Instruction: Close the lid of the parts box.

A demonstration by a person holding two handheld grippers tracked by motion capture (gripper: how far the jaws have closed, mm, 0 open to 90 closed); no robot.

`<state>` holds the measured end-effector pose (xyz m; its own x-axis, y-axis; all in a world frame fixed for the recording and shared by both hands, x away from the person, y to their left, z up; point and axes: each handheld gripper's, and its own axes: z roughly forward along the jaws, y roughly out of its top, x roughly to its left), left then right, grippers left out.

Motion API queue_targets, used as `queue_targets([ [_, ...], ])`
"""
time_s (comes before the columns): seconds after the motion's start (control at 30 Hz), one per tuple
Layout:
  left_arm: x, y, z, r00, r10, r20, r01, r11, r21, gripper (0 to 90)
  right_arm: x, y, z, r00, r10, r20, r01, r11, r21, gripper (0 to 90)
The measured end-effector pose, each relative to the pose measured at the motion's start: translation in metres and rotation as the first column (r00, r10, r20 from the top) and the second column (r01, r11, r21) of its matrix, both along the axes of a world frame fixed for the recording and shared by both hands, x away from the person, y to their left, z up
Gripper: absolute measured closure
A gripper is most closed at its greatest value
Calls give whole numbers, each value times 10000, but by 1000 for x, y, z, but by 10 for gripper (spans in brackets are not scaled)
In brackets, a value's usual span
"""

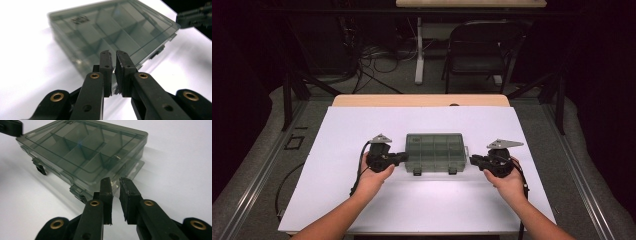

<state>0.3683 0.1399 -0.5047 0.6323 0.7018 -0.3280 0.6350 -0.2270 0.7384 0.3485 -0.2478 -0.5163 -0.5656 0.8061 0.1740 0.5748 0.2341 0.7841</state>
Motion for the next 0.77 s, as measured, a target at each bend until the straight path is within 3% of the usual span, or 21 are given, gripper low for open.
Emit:
queue_targets([
  [0.33,-9,57,-3,9928,1193,99,-1194,9928,69,754,-8,-20,0,9987,-499,87,499,9987,-44,745],
  [0.43,-14,72,-7,9874,1561,263,-1566,9875,167,698,-11,-25,-1,9975,-662,257,660,9978,68,695],
  [0.47,-15,76,-7,9866,1616,244,-1621,9866,199,667,-12,-28,-1,9975,-688,150,689,9976,-20,677],
  [0.5,-16,80,-9,9861,1653,166,-1657,9859,248,626,-12,-28,-2,9967,-748,323,745,9972,81,661],
  [0.53,-17,84,-11,9836,1795,178,-1800,9833,259,590,-14,-30,-1,9969,-769,175,770,9970,-45,631],
  [0.63,-24,97,-16,9748,2200,368,-2212,9746,337,519,-17,-33,-5,9951,-941,311,941,9956,3,569],
  [0.77,-30,115,-25,9637,2622,497,-2626,9649,24,430,-25,-40,-12,9909,-1275,428,1282,9917,-130,445],
])
